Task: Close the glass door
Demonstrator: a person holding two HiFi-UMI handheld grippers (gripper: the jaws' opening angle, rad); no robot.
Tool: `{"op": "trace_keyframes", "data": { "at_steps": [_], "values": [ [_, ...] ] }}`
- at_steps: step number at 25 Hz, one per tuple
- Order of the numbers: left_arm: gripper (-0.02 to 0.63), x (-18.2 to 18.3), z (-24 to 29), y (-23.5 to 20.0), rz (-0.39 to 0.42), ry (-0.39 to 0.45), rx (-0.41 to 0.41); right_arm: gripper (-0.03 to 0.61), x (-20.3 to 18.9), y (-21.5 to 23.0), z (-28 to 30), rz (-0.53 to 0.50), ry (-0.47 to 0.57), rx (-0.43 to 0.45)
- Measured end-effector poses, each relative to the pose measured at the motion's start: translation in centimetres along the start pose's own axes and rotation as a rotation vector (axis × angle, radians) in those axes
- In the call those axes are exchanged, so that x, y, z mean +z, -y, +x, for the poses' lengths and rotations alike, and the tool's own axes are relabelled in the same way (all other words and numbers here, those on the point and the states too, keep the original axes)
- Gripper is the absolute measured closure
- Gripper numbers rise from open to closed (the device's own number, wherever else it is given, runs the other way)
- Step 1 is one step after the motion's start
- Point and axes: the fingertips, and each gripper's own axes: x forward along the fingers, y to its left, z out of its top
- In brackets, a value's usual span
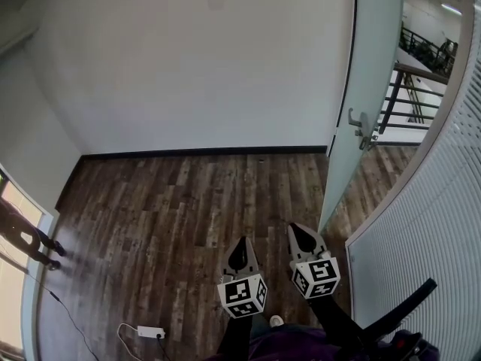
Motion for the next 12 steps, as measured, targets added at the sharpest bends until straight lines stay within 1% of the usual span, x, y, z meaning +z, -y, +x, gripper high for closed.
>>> {"op": "trace_keyframes", "data": {
  "at_steps": [6, 12],
  "values": [
    [0.614, -0.2, 3.9, -1.8, 0.006, -0.009, -0.008, 0.581, -0.1, 1.5, 3.9, 0.004, 0.003, -0.017],
    [0.614, 2.1, 9.6, -5.1, 0.018, 0.004, -0.039, 0.581, 0.9, 1.8, 10.2, -0.002, 0.012, -0.036]
  ]
}}
